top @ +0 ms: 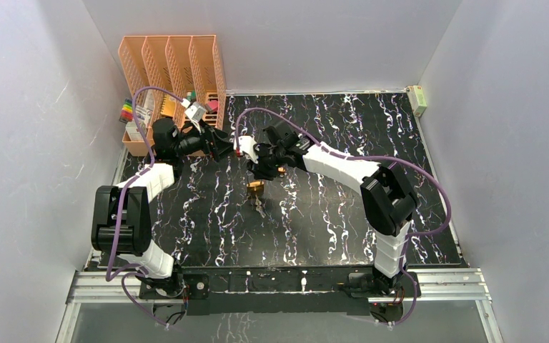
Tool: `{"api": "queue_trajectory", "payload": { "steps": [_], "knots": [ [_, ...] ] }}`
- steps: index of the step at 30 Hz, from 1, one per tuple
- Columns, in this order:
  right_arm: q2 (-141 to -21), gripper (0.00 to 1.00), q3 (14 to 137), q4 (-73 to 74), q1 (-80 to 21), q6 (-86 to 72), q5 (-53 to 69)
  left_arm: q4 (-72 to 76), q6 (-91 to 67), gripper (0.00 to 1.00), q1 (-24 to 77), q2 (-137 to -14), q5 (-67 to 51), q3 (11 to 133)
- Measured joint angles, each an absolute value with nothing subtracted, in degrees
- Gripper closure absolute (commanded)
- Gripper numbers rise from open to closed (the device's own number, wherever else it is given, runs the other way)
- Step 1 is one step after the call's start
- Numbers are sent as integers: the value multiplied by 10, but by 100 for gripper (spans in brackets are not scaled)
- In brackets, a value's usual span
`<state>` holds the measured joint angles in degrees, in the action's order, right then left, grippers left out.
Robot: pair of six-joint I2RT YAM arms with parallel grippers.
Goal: Lock with the key
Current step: Adjust the lock at the center of the board.
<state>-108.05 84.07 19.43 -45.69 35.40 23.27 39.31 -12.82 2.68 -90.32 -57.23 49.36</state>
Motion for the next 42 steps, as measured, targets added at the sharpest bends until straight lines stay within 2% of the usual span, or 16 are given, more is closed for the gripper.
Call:
{"api": "queue_trajectory", "payload": {
  "steps": [12, 17, 21, 26, 35, 38, 42],
  "knots": [
    [-1080, 69, 841, 193, -450, 354, 247, 391, -128, 2, 27, -903, -579, 496],
    [-1081, 79, 842, 193, -451, 353, 255, 389, -128, 2, 27, -903, -580, 496],
    [-1082, 92, 846, 195, -451, 350, 256, 389, -128, 2, 27, -903, -582, 496],
    [-1083, 97, 847, 195, -451, 347, 255, 389, -128, 2, 27, -903, -584, 496],
    [-1083, 95, 846, 195, -447, 348, 256, 389, -128, 2, 27, -903, -587, 497],
    [-1083, 76, 846, 196, -443, 349, 257, 389, -128, 2, 27, -903, -589, 497],
    [-1082, 68, 846, 200, -437, 352, 256, 389, -128, 2, 27, -903, -590, 497]
  ]
}}
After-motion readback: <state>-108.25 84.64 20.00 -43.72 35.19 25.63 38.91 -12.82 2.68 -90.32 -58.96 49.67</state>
